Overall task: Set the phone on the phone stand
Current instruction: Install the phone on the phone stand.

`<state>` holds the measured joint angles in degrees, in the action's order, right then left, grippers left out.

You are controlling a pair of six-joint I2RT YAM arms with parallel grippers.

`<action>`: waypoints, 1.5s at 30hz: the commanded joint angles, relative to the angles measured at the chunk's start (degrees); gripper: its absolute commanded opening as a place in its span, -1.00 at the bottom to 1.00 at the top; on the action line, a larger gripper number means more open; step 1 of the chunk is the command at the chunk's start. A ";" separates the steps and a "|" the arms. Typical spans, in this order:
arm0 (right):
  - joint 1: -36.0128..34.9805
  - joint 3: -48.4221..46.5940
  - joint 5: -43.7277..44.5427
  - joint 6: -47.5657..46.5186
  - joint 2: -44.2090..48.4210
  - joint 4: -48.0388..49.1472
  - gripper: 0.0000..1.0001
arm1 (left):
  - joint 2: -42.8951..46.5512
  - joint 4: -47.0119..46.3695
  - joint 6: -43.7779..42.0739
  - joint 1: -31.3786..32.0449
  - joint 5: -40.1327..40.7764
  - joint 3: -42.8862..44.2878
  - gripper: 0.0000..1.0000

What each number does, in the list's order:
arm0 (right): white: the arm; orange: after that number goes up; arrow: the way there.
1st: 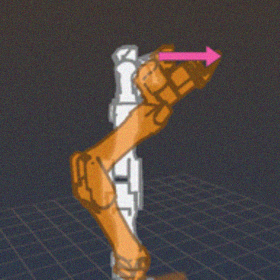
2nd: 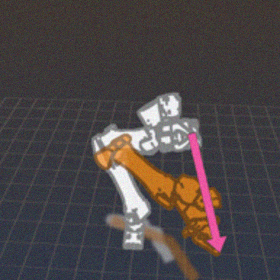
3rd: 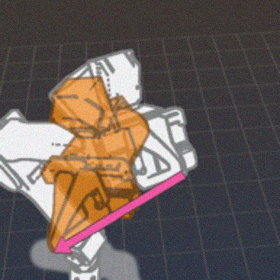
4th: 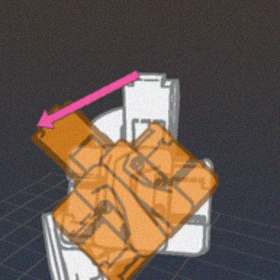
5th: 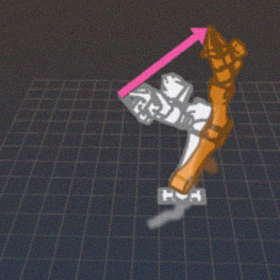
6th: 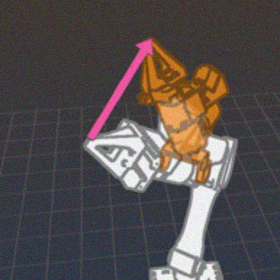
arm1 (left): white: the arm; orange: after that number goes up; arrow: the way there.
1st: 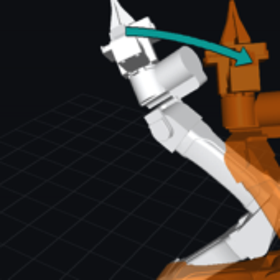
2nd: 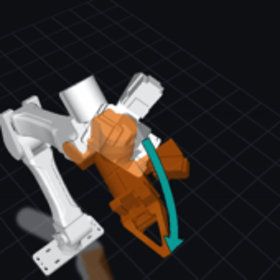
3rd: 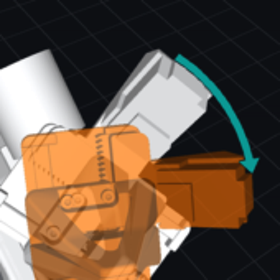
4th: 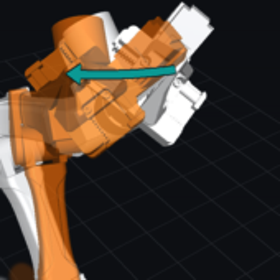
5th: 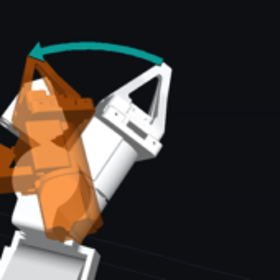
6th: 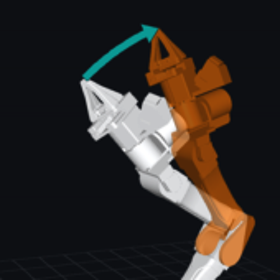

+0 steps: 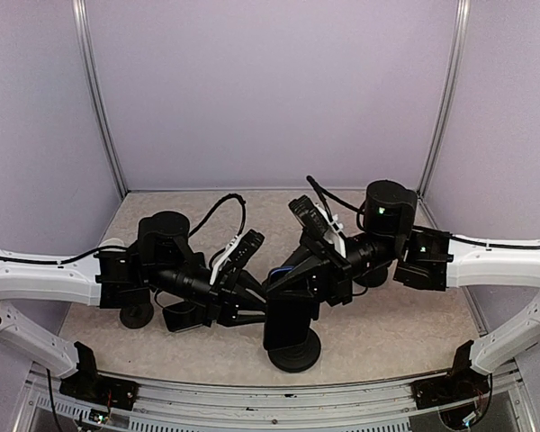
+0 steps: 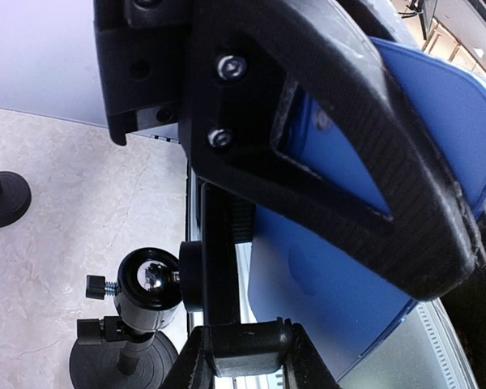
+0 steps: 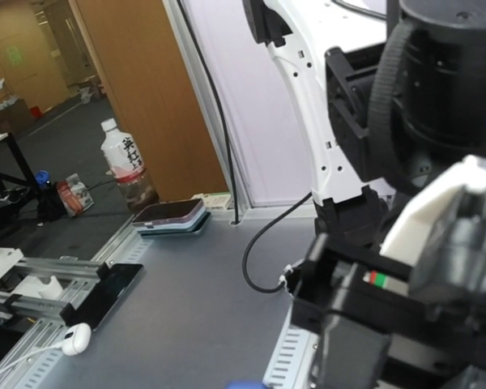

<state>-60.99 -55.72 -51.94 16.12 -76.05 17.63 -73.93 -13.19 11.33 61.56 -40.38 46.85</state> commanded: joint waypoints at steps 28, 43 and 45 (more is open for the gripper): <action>0.14 3.57 -1.66 -2.15 0.86 2.94 -1.00 | 2.21 -6.65 -2.41 1.28 -3.87 1.74 -1.00; 4.13 5.97 4.26 -2.33 4.24 -2.73 -1.00 | 4.12 -4.09 -3.33 1.36 -2.43 1.93 -1.00; 4.53 6.53 4.47 -2.40 4.77 -2.95 -1.00 | 4.35 -3.87 -3.34 1.37 -2.10 1.85 -1.00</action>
<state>-60.18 -51.24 -50.37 13.69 -75.07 19.44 -73.65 -13.32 9.74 62.48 -38.33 46.87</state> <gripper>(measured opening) 0.094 0.231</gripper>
